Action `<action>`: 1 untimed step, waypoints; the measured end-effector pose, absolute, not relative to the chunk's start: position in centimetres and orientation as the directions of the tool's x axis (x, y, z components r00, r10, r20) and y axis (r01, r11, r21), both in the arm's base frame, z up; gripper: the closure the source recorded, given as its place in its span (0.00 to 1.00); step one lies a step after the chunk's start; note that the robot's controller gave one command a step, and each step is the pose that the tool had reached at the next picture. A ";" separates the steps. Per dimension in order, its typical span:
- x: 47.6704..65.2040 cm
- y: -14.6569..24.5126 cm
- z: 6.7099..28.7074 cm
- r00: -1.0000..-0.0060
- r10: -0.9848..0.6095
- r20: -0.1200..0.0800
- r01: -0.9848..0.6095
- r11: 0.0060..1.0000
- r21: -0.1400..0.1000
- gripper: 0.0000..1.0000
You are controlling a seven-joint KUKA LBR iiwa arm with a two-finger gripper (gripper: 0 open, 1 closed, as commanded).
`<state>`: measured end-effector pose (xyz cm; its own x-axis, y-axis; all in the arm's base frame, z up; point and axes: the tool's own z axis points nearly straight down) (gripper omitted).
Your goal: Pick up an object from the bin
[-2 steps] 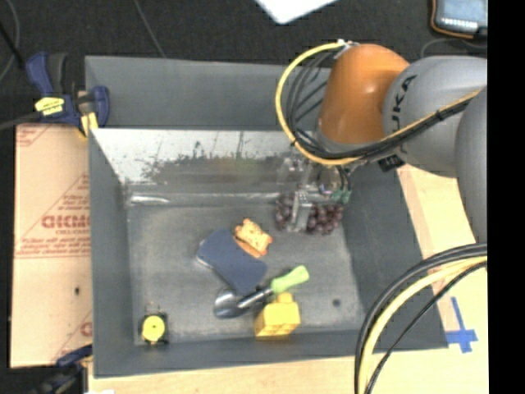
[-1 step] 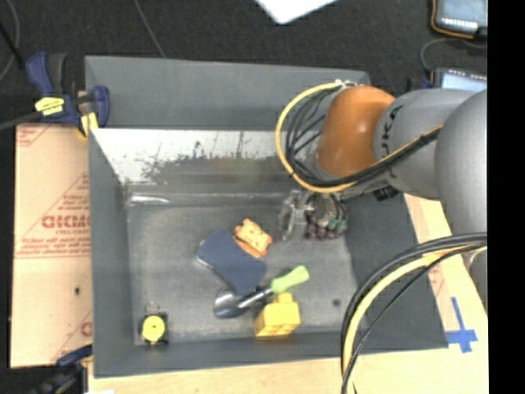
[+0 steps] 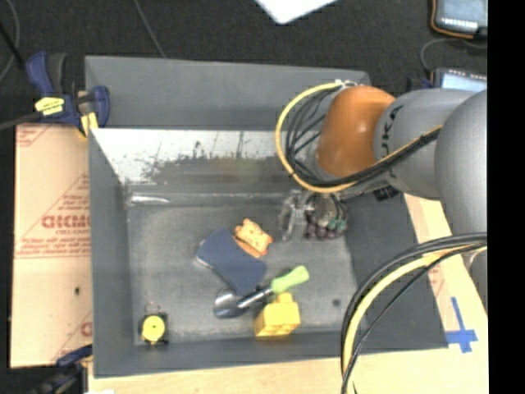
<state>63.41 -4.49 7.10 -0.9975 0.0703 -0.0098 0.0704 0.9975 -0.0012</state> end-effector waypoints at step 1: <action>63.4 -5.6 11.2 -0.997 0.073 -0.002 0.073 0.997 0.000 1.00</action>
Offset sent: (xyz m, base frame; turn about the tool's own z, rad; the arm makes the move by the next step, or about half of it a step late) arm -0.0142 0.0134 0.1099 -0.0543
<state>63.41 -5.58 11.20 -0.9974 0.0727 -0.0022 0.0727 0.9974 -0.0004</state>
